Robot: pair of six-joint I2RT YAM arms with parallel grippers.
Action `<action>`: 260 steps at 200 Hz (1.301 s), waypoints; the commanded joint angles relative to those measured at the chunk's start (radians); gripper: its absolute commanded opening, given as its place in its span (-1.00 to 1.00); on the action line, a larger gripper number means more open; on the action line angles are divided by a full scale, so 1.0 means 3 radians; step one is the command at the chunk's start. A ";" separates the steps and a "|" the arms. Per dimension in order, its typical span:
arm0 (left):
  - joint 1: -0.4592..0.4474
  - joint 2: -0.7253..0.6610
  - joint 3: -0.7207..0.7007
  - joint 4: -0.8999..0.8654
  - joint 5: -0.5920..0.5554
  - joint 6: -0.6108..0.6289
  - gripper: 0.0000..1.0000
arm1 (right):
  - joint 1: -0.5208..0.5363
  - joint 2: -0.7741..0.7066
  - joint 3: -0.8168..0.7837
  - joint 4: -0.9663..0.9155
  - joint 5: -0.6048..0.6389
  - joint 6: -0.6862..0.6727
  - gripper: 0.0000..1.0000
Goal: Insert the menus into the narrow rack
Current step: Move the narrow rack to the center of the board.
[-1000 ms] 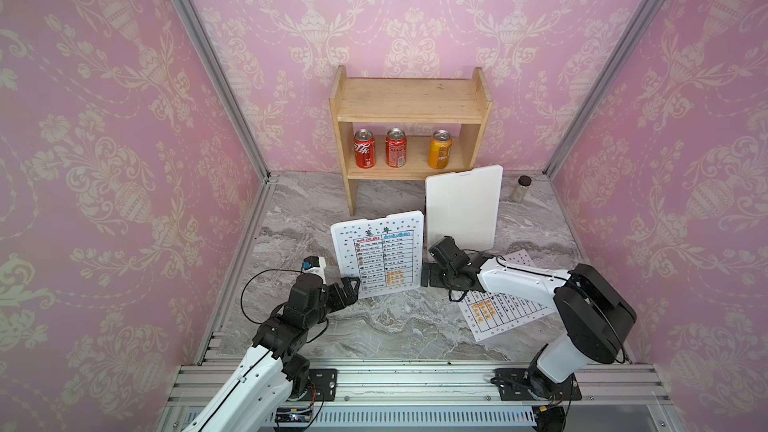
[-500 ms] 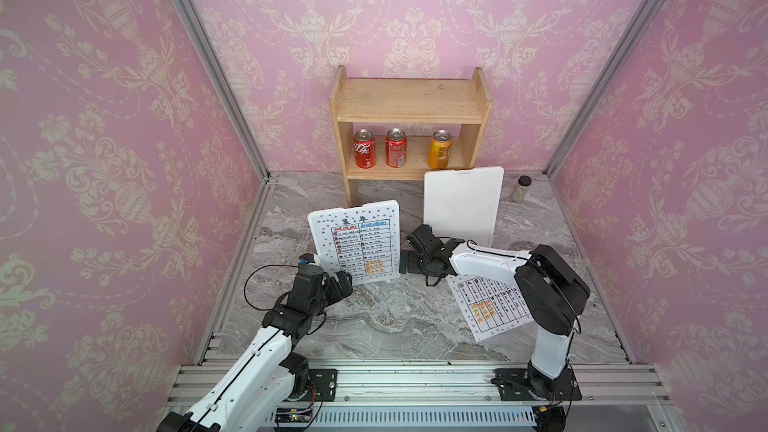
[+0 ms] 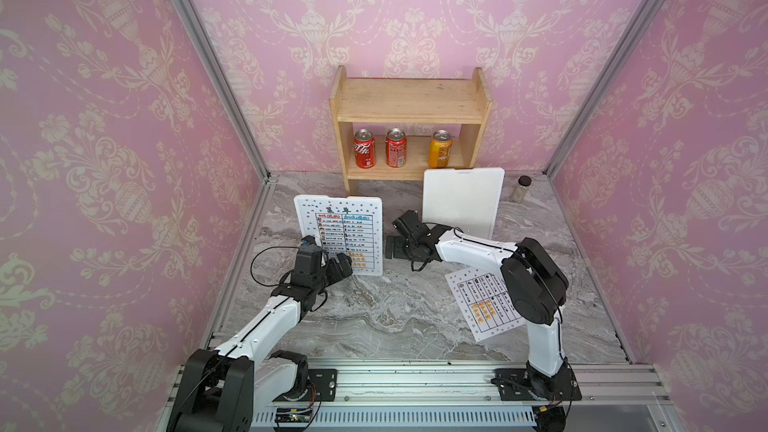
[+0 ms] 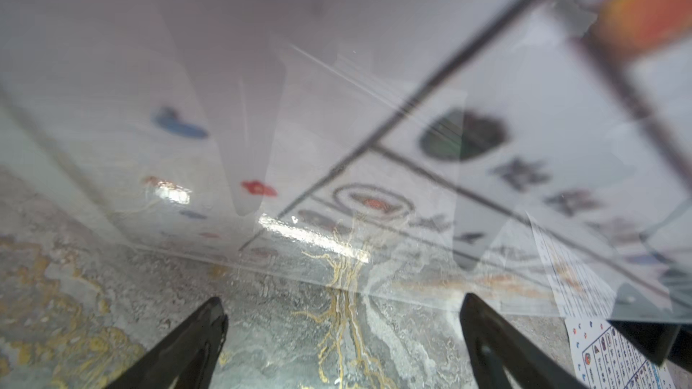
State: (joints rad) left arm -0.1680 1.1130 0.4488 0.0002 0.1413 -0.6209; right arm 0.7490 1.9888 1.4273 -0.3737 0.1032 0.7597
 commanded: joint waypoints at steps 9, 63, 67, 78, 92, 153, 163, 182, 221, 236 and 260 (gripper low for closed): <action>0.0090 -0.0033 0.0192 0.0093 0.0259 0.0221 0.98 | 0.0029 -0.0587 -0.0277 -0.0273 0.0178 -0.0258 1.00; -0.0264 -0.1142 -0.0052 -0.0316 0.0328 0.0298 0.98 | -0.0290 -0.1985 -0.1321 -0.0618 0.0670 -0.0901 1.00; -0.0359 -0.1226 -0.0066 -0.0356 0.0293 0.0295 0.98 | -0.0383 -0.2075 -0.1382 -0.0633 0.0654 -0.0894 1.00; -0.0702 -0.1381 -0.0059 -0.0437 0.0152 0.0282 0.98 | -0.0624 -0.2278 -0.1528 -0.0628 0.0572 -0.0886 1.00; -0.1212 -0.1376 0.0017 -0.0421 -0.0059 0.0253 0.98 | -0.0943 -0.2449 -0.1653 -0.0628 0.0580 -0.0906 1.00; -0.2821 0.0313 0.0882 0.0441 -0.1034 0.0666 0.98 | -0.1753 -0.2603 -0.1779 -0.0402 0.0268 -0.1200 1.00; -0.2868 0.0573 0.1015 0.0706 -0.1023 0.0727 0.98 | -0.1857 -0.2651 -0.1822 -0.0311 0.0158 -0.1306 1.00; -0.2896 0.1040 0.1320 0.0902 -0.1234 0.0888 0.98 | -0.2149 -0.2671 -0.1872 -0.0144 -0.0191 -0.1388 1.00; -0.2856 0.1658 0.1620 0.1541 -0.1674 0.1223 0.98 | -0.2494 -0.2549 -0.1973 0.0430 -0.0779 -0.1449 1.00; -0.2742 0.1826 0.1631 0.1783 -0.1679 0.1246 0.98 | -0.2499 -0.2463 -0.1966 0.0647 -0.1018 -0.1529 1.00; -0.2578 0.2003 0.1583 0.2107 -0.1622 0.1304 0.98 | -0.2506 -0.2390 -0.1956 0.0826 -0.1203 -0.1729 1.00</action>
State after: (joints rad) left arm -0.9913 1.6695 0.9199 0.4847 -0.3027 -0.2890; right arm 0.0013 1.2533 0.8501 -0.2386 -0.1390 0.3214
